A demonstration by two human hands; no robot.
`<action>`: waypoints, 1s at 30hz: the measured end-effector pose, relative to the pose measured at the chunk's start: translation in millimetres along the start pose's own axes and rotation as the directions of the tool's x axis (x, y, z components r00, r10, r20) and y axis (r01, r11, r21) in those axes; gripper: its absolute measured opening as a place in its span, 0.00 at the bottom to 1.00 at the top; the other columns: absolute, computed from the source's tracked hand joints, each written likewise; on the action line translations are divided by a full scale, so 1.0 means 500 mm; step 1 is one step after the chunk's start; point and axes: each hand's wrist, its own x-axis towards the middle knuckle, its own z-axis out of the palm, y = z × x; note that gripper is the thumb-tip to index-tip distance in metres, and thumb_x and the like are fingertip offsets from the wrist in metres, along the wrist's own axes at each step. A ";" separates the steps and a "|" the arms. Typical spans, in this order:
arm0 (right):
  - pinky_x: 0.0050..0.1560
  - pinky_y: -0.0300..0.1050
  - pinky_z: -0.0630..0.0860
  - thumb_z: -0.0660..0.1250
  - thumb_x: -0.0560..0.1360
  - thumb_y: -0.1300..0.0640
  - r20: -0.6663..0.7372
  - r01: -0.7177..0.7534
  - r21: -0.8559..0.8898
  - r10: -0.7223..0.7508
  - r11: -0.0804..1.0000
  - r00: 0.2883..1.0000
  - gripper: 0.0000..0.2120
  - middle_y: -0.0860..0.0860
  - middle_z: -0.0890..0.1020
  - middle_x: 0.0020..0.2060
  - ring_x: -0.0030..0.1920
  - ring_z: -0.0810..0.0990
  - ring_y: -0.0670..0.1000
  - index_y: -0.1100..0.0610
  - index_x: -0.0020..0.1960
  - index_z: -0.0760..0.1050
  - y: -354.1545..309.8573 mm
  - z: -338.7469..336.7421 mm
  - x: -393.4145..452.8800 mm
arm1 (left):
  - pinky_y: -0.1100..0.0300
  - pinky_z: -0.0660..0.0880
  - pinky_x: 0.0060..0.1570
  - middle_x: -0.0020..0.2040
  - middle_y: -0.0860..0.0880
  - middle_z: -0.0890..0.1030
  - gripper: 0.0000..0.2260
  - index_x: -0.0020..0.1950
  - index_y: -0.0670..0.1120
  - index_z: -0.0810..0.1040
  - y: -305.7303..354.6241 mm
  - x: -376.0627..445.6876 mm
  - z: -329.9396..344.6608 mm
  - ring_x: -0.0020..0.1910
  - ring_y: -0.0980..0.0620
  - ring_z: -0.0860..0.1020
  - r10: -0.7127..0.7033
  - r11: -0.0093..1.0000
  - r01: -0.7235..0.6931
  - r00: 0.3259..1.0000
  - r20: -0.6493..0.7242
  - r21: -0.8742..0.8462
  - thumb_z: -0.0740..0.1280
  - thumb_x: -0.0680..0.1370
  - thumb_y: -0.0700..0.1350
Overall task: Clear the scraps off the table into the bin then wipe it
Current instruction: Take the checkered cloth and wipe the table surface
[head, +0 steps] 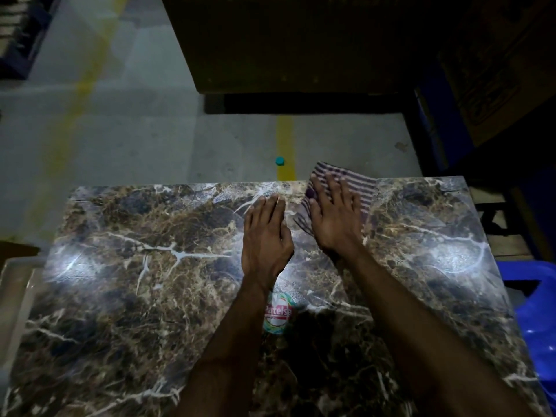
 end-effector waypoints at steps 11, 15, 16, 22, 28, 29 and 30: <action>0.82 0.58 0.48 0.43 0.87 0.42 0.081 0.161 -0.050 -0.157 0.986 0.984 0.26 0.46 0.50 0.85 0.84 0.46 0.52 0.38 0.84 0.46 0.067 -0.014 -0.105 | 0.43 0.57 0.78 0.79 0.46 0.68 0.24 0.78 0.48 0.70 -0.003 0.002 -0.008 0.80 0.45 0.61 0.029 0.999 -0.033 0.996 0.079 0.043 0.58 0.81 0.47; 0.81 0.62 0.50 0.43 0.85 0.41 -0.009 -0.027 -0.035 0.026 0.999 1.000 0.28 0.50 0.54 0.84 0.84 0.49 0.55 0.43 0.85 0.51 0.045 -0.022 -0.022 | 0.45 0.50 0.81 0.80 0.50 0.66 0.24 0.79 0.52 0.68 0.000 -0.002 -0.008 0.81 0.49 0.59 0.112 0.991 -0.119 0.986 0.123 0.053 0.59 0.82 0.51; 0.82 0.62 0.49 0.43 0.85 0.41 -0.008 -0.039 -0.024 0.039 0.999 0.999 0.28 0.51 0.55 0.84 0.84 0.49 0.56 0.43 0.85 0.52 0.024 -0.018 -0.002 | 0.46 0.48 0.81 0.81 0.51 0.65 0.24 0.79 0.53 0.67 0.000 -0.003 -0.006 0.81 0.50 0.58 0.118 0.991 -0.125 0.984 0.131 0.046 0.59 0.82 0.51; 0.81 0.59 0.48 0.44 0.87 0.43 0.031 0.155 -0.049 -0.153 0.987 0.988 0.26 0.48 0.52 0.85 0.84 0.49 0.54 0.42 0.85 0.50 -0.001 0.001 -0.063 | 0.46 0.51 0.81 0.82 0.51 0.63 0.24 0.81 0.53 0.65 -0.002 -0.001 -0.003 0.81 0.51 0.59 0.118 0.991 -0.126 0.984 0.131 0.052 0.59 0.83 0.52; 0.81 0.58 0.49 0.44 0.86 0.42 0.037 0.052 -0.052 -0.050 0.997 0.998 0.26 0.47 0.53 0.84 0.84 0.49 0.52 0.39 0.84 0.49 0.104 -0.031 -0.089 | 0.45 0.50 0.81 0.83 0.54 0.59 0.27 0.82 0.57 0.61 -0.006 0.000 0.003 0.82 0.52 0.55 0.117 0.985 -0.136 0.977 0.177 0.104 0.57 0.83 0.58; 0.81 0.59 0.50 0.45 0.86 0.42 0.017 0.017 -0.050 -0.016 0.999 1.000 0.26 0.48 0.54 0.84 0.84 0.50 0.54 0.40 0.84 0.50 0.109 -0.032 -0.071 | 0.44 0.50 0.80 0.84 0.54 0.58 0.27 0.82 0.57 0.61 -0.006 -0.001 0.004 0.83 0.52 0.54 0.116 0.984 -0.137 0.976 0.182 0.110 0.57 0.83 0.59; 0.81 0.60 0.51 0.45 0.86 0.41 -0.006 -0.006 -0.049 0.006 0.999 1.000 0.27 0.49 0.55 0.84 0.84 0.51 0.55 0.41 0.84 0.51 0.107 -0.033 -0.050 | 0.44 0.50 0.80 0.84 0.54 0.58 0.28 0.82 0.58 0.60 -0.005 0.000 0.005 0.83 0.52 0.54 0.114 0.984 -0.137 0.976 0.186 0.115 0.57 0.83 0.61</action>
